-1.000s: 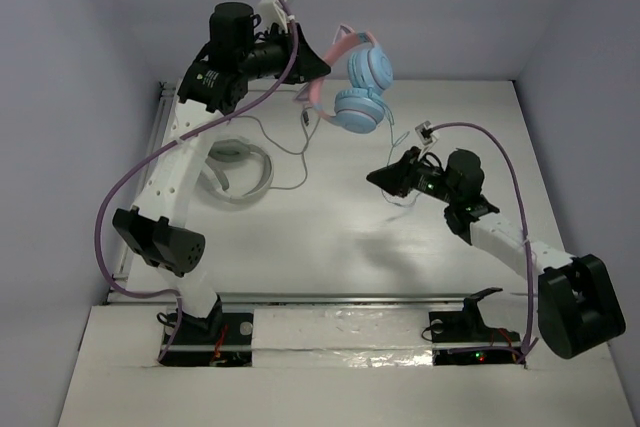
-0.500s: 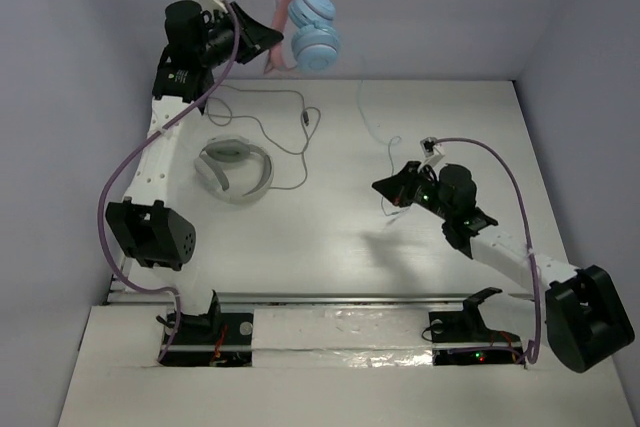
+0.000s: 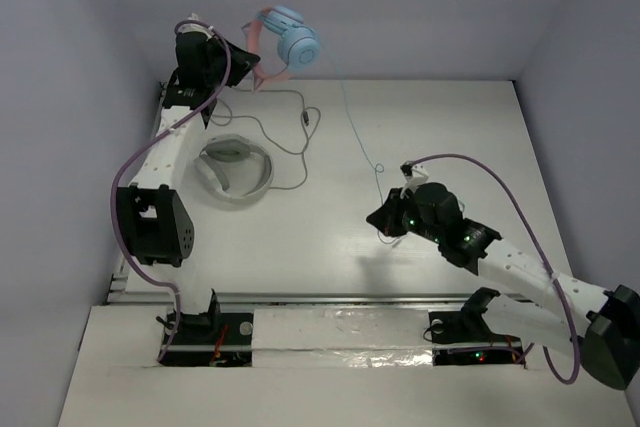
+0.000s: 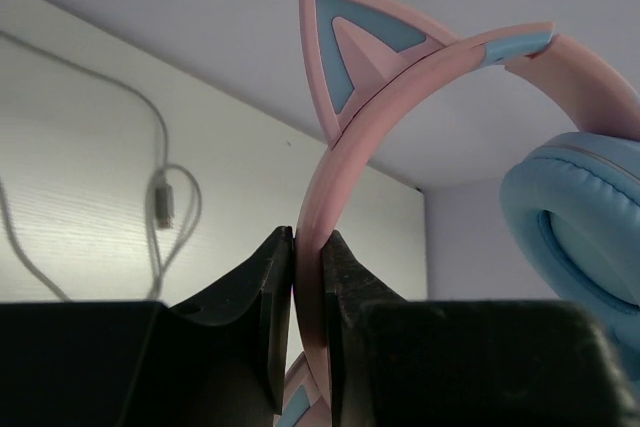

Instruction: Wrap the headphones

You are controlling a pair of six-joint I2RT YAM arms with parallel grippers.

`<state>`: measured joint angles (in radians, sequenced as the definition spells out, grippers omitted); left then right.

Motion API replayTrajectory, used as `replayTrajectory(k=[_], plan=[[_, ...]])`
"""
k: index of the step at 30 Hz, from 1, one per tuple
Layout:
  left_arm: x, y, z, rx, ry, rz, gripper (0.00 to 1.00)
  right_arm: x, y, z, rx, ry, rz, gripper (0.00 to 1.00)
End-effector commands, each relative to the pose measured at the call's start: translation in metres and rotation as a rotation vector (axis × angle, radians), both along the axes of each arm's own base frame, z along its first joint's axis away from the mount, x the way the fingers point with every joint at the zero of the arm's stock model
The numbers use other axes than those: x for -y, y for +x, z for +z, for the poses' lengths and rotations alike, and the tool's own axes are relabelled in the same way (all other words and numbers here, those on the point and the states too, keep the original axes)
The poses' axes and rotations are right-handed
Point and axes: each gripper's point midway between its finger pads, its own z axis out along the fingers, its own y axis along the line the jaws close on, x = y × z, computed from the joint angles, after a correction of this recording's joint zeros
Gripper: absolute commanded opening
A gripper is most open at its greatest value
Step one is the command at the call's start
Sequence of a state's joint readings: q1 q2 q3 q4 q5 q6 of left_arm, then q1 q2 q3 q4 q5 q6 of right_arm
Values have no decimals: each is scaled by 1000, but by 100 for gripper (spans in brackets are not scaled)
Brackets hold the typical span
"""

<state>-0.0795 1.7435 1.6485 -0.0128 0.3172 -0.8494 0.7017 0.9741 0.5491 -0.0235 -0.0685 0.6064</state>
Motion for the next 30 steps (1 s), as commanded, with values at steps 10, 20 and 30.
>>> replayTrajectory(k=[10,20,30], plan=[[4,-58,102,315,235,59,0,25,17,74,183,-75,-139,39],[24,-97,73,267,399,-28,0,41,12,167,410,27,-164,63],[95,-140,73,285,362,-309,0,2,44,193,623,50,-72,89]])
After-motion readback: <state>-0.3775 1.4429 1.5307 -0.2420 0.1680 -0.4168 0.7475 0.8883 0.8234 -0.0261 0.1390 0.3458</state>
